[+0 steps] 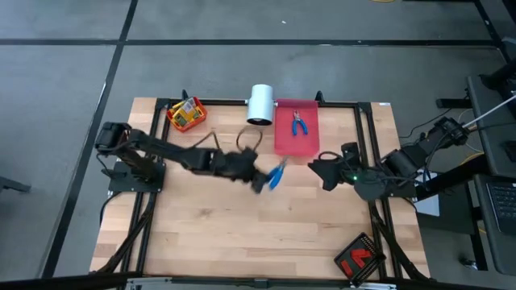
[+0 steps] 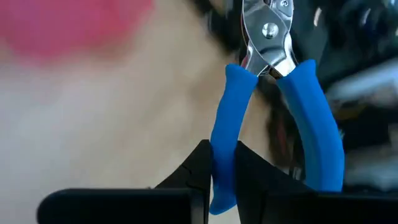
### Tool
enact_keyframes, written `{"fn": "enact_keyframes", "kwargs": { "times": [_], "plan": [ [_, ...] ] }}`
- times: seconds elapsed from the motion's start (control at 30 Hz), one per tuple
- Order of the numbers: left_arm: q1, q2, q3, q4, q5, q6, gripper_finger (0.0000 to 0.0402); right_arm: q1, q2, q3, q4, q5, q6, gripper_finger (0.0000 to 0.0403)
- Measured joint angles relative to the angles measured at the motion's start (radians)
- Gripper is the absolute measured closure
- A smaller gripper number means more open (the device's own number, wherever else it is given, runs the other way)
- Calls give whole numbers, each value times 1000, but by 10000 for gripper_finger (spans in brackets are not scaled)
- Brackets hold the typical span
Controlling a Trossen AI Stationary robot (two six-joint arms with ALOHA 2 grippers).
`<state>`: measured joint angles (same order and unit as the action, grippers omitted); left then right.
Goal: Pick & Place School Supplies
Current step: Put the blue hole puncher into the pink bin
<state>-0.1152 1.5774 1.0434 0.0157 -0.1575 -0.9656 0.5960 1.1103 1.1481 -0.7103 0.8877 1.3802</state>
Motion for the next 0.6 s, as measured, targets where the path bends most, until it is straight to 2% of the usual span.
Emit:
{"fn": "enact_keyframes", "kwargs": {
  "times": [0.1, 0.2, 0.3, 0.43, 0.6],
  "plan": [
    [83, 49, 89, 16, -37, 62, 368, 33, 0, 0, 1, 42, 4, 209],
    [198, 135, 185, -29, 66, 129, 368, 55, 0, 0, -1, 71, 18, 209],
    [292, 221, 303, -90, 158, 129, 368, 68, 0, 0, -1, 86, 25, 209],
    [353, 329, 483, -248, 142, 159, 368, 84, 0, 0, 3, 126, 30, 209],
    [362, 461, 757, -445, 95, 211, 368, 89, 0, 0, 3, 146, 33, 209]
  ]
}}
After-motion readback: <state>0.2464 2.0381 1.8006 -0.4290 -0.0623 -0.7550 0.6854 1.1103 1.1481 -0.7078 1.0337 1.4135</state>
